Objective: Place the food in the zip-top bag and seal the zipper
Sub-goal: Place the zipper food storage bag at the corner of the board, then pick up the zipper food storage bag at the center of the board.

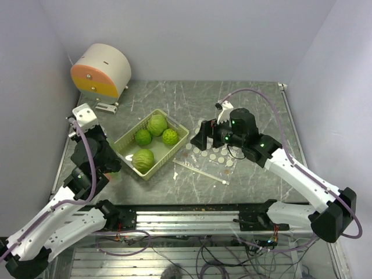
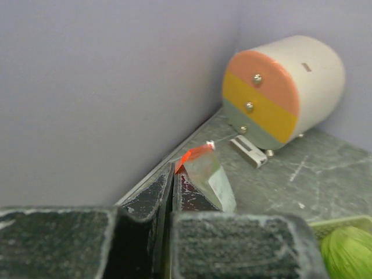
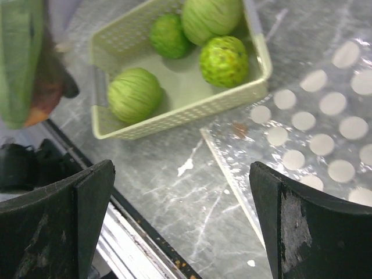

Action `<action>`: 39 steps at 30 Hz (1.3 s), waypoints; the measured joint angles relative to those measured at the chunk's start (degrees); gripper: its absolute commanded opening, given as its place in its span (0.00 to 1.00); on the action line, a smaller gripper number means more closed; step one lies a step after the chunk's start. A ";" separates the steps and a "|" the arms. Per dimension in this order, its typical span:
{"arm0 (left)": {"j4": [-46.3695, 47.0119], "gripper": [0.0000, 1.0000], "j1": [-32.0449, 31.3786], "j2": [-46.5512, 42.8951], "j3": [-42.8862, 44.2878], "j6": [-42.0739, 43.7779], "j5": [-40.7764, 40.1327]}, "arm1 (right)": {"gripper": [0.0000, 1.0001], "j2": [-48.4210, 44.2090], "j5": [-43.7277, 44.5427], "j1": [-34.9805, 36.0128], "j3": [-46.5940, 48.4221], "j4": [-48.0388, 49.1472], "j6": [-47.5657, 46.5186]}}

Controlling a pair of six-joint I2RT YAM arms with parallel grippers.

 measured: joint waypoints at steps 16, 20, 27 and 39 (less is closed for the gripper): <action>-27.87 1.00 11.02 1.84 -0.52 -37.27 18.14 | 0.99 7.61 14.80 -0.11 -2.38 -13.20 2.67; -28.26 0.97 11.17 -0.46 3.13 -37.29 34.16 | 0.97 11.08 16.61 -0.02 -4.15 -15.54 4.11; -29.77 0.92 11.19 -0.66 4.46 -38.14 55.30 | 0.97 14.38 21.05 3.23 -6.95 -18.34 8.20; -32.15 0.90 11.19 -3.98 2.40 -39.76 67.06 | 0.72 24.70 25.90 7.82 -6.75 -16.98 11.32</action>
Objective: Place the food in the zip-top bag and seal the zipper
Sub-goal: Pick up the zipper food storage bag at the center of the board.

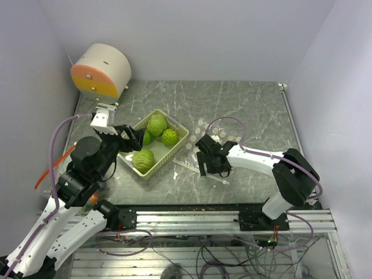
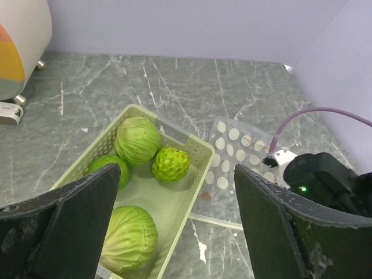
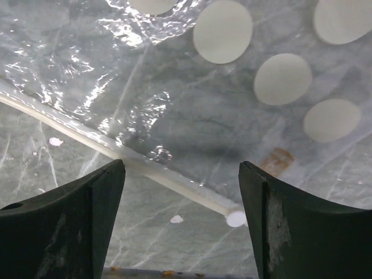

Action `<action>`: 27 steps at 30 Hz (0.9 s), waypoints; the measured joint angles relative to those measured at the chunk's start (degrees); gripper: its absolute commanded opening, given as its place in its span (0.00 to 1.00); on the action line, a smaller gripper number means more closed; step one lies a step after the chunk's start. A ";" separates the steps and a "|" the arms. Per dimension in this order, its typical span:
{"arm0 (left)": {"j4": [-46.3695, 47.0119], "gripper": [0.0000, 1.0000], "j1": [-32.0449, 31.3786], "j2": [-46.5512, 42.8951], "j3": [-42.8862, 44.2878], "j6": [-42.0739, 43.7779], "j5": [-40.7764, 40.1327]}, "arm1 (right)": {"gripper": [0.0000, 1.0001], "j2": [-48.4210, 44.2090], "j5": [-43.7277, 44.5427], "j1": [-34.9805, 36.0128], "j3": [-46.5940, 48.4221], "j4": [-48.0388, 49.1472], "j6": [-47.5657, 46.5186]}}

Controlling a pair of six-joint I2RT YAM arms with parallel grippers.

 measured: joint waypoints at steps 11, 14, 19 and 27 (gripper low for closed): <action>-1.40 0.89 0.00 -1.49 -0.59 -0.50 0.55 | 0.09 2.05 0.28 -0.04 -0.83 5.51 -0.02; -1.66 0.88 0.00 -1.53 -0.66 -0.92 0.63 | 0.00 1.70 0.70 -0.11 -1.25 6.47 -0.20; -1.73 0.87 0.00 -1.49 -0.66 -1.64 0.92 | 0.00 -0.11 1.90 -0.26 -2.12 6.54 -0.31; -1.70 0.86 0.00 -1.51 -1.49 -2.93 1.38 | 0.25 -7.26 3.93 -0.26 -0.20 5.53 -0.90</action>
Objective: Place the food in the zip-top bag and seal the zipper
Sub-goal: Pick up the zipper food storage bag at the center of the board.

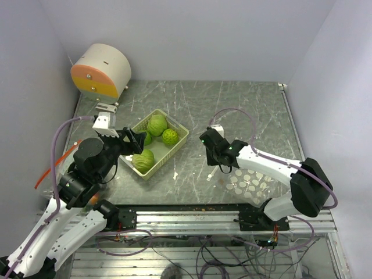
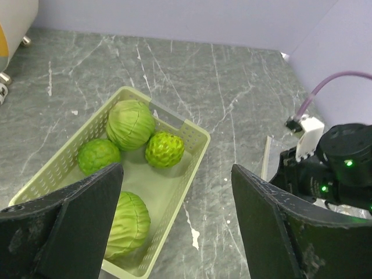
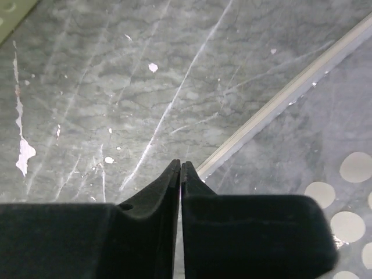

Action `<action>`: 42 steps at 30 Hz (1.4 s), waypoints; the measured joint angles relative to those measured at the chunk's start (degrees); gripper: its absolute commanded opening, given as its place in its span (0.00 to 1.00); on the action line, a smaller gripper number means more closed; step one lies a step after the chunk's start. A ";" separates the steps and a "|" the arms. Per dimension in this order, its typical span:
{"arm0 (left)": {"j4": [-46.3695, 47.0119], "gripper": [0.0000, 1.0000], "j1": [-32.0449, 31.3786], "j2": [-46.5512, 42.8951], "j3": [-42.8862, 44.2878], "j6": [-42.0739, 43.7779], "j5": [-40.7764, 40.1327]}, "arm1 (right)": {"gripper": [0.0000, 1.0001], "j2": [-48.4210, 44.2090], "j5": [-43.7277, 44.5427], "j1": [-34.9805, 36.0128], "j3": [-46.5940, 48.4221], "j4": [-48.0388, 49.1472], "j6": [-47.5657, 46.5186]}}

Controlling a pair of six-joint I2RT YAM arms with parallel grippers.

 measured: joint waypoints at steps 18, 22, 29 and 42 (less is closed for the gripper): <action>0.96 0.84 0.02 0.07 -3.23 -2.16 5.62 | 0.66 2.27 -0.24 -9.88 -2.91 -5.29 5.01; 1.22 0.84 0.02 -0.37 -3.98 -2.19 6.19 | 0.62 4.44 -1.70 -9.99 -2.78 -2.38 4.96; 1.36 0.84 0.02 -0.22 -4.31 -2.16 6.86 | 0.32 7.37 -2.60 -10.47 -3.19 1.57 5.27; 2.29 0.81 0.02 2.01 -4.90 -2.51 8.76 | 0.00 0.70 -3.34 -10.47 -7.63 4.44 3.56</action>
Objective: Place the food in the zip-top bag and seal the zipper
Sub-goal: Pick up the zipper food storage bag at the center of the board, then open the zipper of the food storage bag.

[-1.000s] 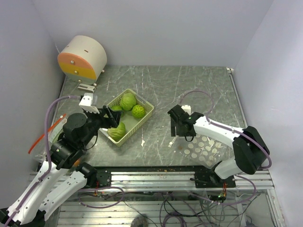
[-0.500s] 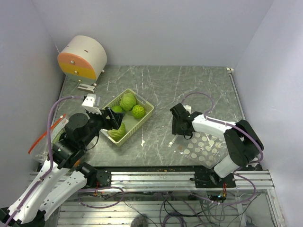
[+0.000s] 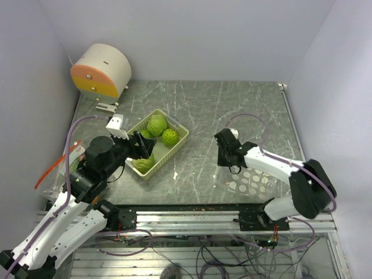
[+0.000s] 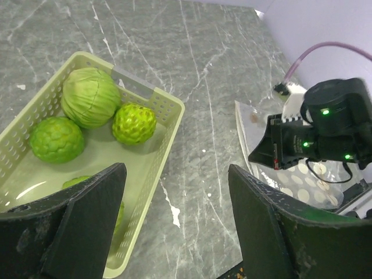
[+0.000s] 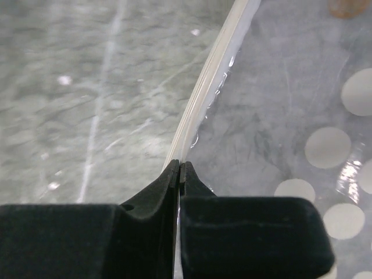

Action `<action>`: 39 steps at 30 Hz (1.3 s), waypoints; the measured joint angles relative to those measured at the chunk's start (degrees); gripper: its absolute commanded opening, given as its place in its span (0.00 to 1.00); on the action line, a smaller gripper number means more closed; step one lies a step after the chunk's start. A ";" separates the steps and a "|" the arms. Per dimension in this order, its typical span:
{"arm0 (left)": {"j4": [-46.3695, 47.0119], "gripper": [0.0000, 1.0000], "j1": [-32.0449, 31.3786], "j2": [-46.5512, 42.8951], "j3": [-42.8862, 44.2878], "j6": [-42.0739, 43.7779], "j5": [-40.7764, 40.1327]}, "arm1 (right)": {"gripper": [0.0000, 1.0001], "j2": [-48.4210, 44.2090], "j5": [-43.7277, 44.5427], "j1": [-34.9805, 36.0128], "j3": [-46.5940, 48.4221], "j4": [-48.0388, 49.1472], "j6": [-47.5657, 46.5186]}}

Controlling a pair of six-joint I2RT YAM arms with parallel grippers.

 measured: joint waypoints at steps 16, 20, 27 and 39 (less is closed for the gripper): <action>26.49 0.60 0.00 10.05 -13.77 -18.14 19.96 | 0.00 -25.88 -23.91 2.10 4.76 5.42 -12.28; 33.64 0.64 0.00 15.02 -14.53 -22.43 22.99 | 0.00 -25.88 -26.64 2.97 5.42 7.17 -13.03; 43.41 0.61 -0.87 20.37 -14.51 -26.60 24.35 | 0.00 -22.86 -28.09 5.03 6.14 9.97 -13.64; 52.74 0.53 -4.11 33.38 -14.40 -29.99 22.82 | 0.00 -22.36 -28.55 6.05 6.56 11.23 -14.10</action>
